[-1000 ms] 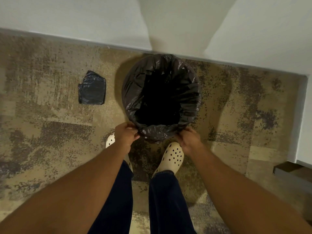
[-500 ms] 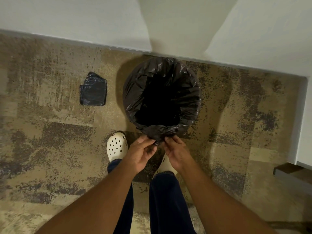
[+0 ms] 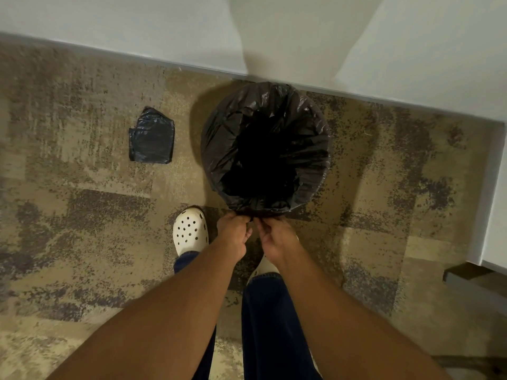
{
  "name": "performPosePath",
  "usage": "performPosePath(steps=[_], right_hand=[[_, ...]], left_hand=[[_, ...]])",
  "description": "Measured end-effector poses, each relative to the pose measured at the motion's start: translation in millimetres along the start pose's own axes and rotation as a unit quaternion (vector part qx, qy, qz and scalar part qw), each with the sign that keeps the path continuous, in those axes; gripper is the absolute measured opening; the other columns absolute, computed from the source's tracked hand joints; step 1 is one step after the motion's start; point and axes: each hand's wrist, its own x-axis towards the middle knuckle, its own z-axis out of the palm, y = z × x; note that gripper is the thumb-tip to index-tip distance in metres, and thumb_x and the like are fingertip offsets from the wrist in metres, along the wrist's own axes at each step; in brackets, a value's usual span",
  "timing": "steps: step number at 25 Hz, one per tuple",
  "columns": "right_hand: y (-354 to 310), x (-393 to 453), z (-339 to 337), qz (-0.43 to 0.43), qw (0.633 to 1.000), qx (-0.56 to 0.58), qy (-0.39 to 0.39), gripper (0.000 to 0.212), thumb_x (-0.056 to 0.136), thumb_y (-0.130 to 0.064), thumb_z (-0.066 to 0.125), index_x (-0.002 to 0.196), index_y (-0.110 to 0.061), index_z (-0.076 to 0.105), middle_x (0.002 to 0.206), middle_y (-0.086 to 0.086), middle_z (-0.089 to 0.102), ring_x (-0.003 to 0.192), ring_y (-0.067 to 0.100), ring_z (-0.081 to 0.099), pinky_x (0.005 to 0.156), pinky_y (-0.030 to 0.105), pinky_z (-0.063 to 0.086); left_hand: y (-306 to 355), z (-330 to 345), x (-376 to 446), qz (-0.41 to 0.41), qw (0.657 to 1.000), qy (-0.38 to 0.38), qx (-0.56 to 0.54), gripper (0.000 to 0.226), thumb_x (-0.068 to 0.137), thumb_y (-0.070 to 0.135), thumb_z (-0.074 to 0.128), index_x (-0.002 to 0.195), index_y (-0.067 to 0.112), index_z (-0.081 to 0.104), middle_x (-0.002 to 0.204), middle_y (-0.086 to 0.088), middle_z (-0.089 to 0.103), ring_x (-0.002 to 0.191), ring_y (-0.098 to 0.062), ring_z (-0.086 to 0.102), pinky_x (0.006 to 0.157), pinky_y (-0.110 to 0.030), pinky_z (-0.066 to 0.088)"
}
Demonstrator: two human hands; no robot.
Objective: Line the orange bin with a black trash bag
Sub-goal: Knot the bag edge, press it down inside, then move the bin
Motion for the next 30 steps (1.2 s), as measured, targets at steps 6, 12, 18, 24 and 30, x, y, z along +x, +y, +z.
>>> performPosePath(steps=[6, 12, 18, 24, 30], right_hand=[[7.8, -23.3, -0.5, -0.018, 0.993, -0.102, -0.054, 0.026, 0.097, 0.002, 0.063, 0.123, 0.004, 0.065, 0.096, 0.015, 0.070, 0.081, 0.023, 0.068, 0.077, 0.035, 0.056], [9.7, -19.5, 0.7, -0.017, 0.993, -0.117, -0.020, 0.027, 0.097, 0.008, 0.065, 0.124, 0.008, 0.066, 0.101, 0.019, 0.071, 0.083, 0.024, 0.069, 0.074, 0.031, 0.059], [4.7, -13.4, 7.6, -0.023, 0.997, -0.075, 0.007, 0.030, 0.096, 0.014, 0.062, 0.126, 0.007, 0.065, 0.113, 0.022, 0.072, 0.094, 0.026, 0.071, 0.086, 0.030, 0.063], [-3.0, -9.9, 7.9, 0.030, 0.999, -0.008, -0.005, 0.028, 0.101, 0.011, 0.047, 0.123, 0.006, 0.065, 0.123, 0.026, 0.066, 0.104, 0.031, 0.070, 0.079, 0.032, 0.067], [-3.7, -15.7, -2.8, 0.028, 0.995, 0.059, -0.070, 0.046, 0.095, -0.029, 0.069, 0.135, -0.008, 0.061, 0.127, 0.016, 0.066, 0.116, 0.032, 0.065, 0.090, 0.041, 0.057]], left_hand=[[-11.8, -21.5, -16.9, -0.005, 0.993, -0.109, -0.051, 0.017, 0.099, 0.026, 0.065, 0.092, 0.016, 0.076, 0.072, 0.003, 0.073, 0.059, -0.007, 0.068, 0.056, -0.024, 0.053], [-12.9, -17.2, -12.5, -0.034, 0.997, -0.073, -0.021, 0.015, 0.107, 0.018, 0.061, 0.101, 0.014, 0.074, 0.077, 0.002, 0.075, 0.063, -0.007, 0.069, 0.054, -0.021, 0.051], [3.2, -12.8, -13.0, 0.046, 0.997, -0.050, -0.028, 0.015, 0.097, -0.003, 0.066, 0.096, 0.011, 0.069, 0.086, -0.006, 0.070, 0.072, -0.014, 0.063, 0.064, -0.023, 0.059], [17.2, -24.1, -18.0, 0.025, 0.991, -0.106, -0.072, 0.043, 0.093, 0.048, 0.077, 0.125, 0.019, 0.068, 0.119, -0.008, 0.079, 0.113, -0.018, 0.074, 0.085, -0.029, 0.061], [30.3, -26.6, -14.5, -0.017, 0.977, -0.152, -0.147, 0.014, 0.102, 0.000, 0.061, 0.107, 0.012, 0.065, 0.095, -0.005, 0.071, 0.079, -0.014, 0.072, 0.087, -0.032, 0.059]])
